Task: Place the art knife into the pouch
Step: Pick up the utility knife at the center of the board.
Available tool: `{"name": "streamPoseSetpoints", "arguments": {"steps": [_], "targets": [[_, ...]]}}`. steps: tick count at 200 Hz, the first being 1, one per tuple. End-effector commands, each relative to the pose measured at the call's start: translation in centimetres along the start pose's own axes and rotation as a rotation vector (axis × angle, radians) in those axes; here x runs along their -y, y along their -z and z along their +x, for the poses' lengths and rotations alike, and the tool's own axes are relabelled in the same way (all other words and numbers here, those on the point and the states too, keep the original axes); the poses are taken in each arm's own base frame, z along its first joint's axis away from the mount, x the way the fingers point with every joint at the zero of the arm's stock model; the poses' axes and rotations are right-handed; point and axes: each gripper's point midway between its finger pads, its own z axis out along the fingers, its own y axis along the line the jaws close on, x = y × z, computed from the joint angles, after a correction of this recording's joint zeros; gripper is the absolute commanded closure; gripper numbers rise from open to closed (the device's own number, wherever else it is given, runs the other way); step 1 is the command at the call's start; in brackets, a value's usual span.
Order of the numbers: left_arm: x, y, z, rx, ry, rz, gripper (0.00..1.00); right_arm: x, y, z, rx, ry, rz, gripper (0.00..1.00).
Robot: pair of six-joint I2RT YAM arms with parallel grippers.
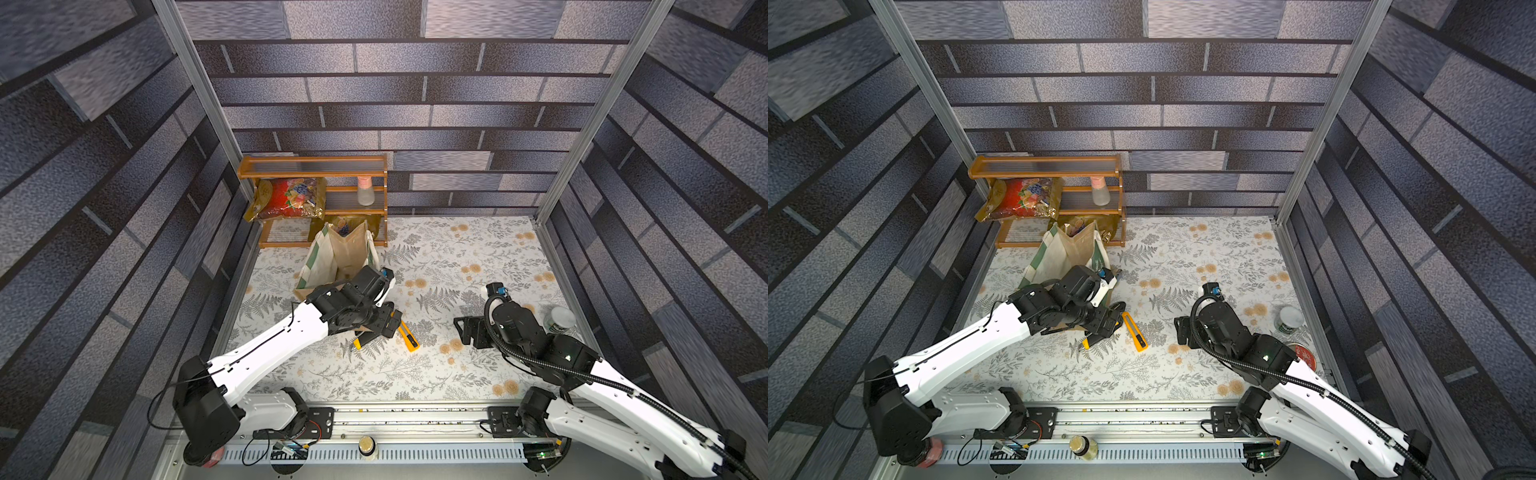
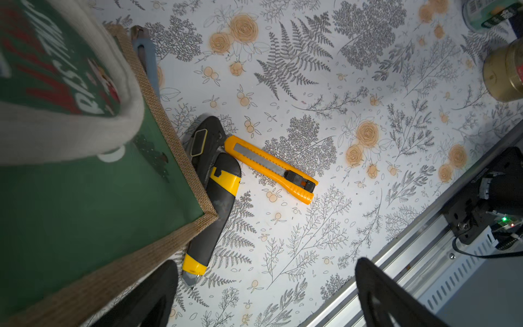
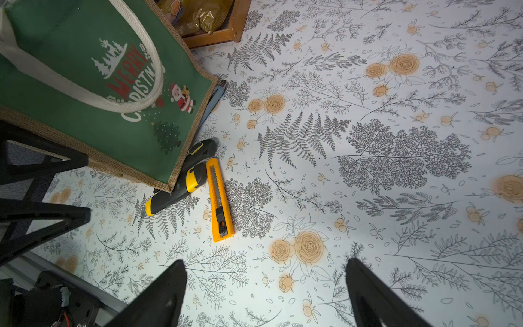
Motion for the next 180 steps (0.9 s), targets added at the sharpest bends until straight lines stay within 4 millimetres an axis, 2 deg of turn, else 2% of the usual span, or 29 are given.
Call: {"name": "streamPoseSetpoints", "arguments": {"steps": [1,27,59,70,87,135,180], "targets": [[0.6,-1.7,0.1,-0.063,-0.056,0.005,0.01,0.5,0.1,0.5,-0.001,-0.015,0.007,0.1],[0.3,-3.8,0.3,-0.126,-0.047,-0.018,0.03,0.6,0.5,0.3,0.016,-0.014,0.005,0.08],[-0.1,-5.4,0.5,-0.168,-0.067,-0.04,0.04,0.9,0.7,0.4,0.02,-0.011,0.01,0.07],[-0.7,-6.0,0.8,-0.184,-0.057,-0.043,0.09,1.1,0.6,0.6,0.016,-0.011,0.019,0.07],[-1.4,-7.0,1.5,-0.211,-0.032,-0.032,0.09,1.4,0.5,0.8,0.012,-0.01,0.032,0.07],[-3.4,-8.7,3.8,-0.267,-0.053,-0.098,0.14,1.8,0.6,0.9,0.02,-0.019,0.045,0.07],[-3.6,-10.2,4.8,-0.314,-0.114,-0.165,0.18,1.9,0.5,1.1,0.017,-0.024,0.051,0.07]]}}
